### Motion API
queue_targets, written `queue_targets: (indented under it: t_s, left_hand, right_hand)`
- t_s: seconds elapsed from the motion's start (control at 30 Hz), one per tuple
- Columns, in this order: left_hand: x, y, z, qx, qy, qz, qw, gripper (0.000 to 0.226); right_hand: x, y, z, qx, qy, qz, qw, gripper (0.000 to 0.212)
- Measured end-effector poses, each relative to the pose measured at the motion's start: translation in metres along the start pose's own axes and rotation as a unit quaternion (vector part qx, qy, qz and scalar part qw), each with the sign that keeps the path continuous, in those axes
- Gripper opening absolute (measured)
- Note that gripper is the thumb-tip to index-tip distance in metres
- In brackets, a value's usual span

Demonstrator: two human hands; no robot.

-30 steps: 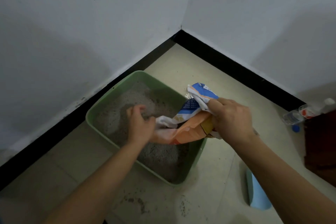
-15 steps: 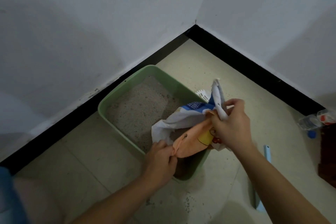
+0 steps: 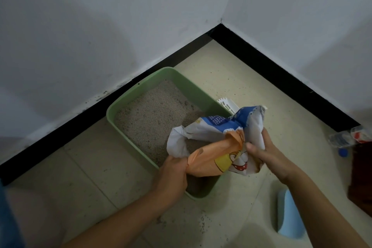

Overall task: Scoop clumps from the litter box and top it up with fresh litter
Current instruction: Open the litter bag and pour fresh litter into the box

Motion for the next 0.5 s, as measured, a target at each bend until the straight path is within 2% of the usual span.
queue_targets:
  t_s: [0.1,0.27,0.3,0.4,0.5]
  left_hand:
    - [0.0,-0.001,0.001,-0.002,-0.029,-0.01,1.0,0.03]
    - [0.0,-0.007,-0.004,-0.005,-0.093,-0.014,0.996,0.034]
    - [-0.001,-0.01,-0.006,-0.006,-0.123,-0.009,0.992,0.033]
    - [-0.002,-0.016,-0.013,-0.007,-0.164,0.01,0.986,0.036]
    - [0.004,-0.005,-0.008,0.013,-0.066,0.066,0.996,0.047]
  right_hand:
    - [0.023,0.003,0.007,0.04,-0.048,0.004,0.998,0.125]
    - [0.041,0.006,0.027,0.066,-0.13,0.038,0.989,0.1]
    - [0.042,0.006,0.031,0.08,-0.131,0.054,0.987,0.088]
    - [0.037,0.005,0.034,0.116,-0.084,0.082,0.986,0.031]
    - [0.027,0.003,0.026,0.172,0.026,0.048,0.984,0.01]
Point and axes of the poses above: each hand's wrist, its own y-axis away from the middle knuckle, its own z-axis out of the palm, x = y × z, the point moved 1 cm from there along -y, towards the middle knuckle, and after that the axes turned 1 degree about -y, right-handed, at the moved point
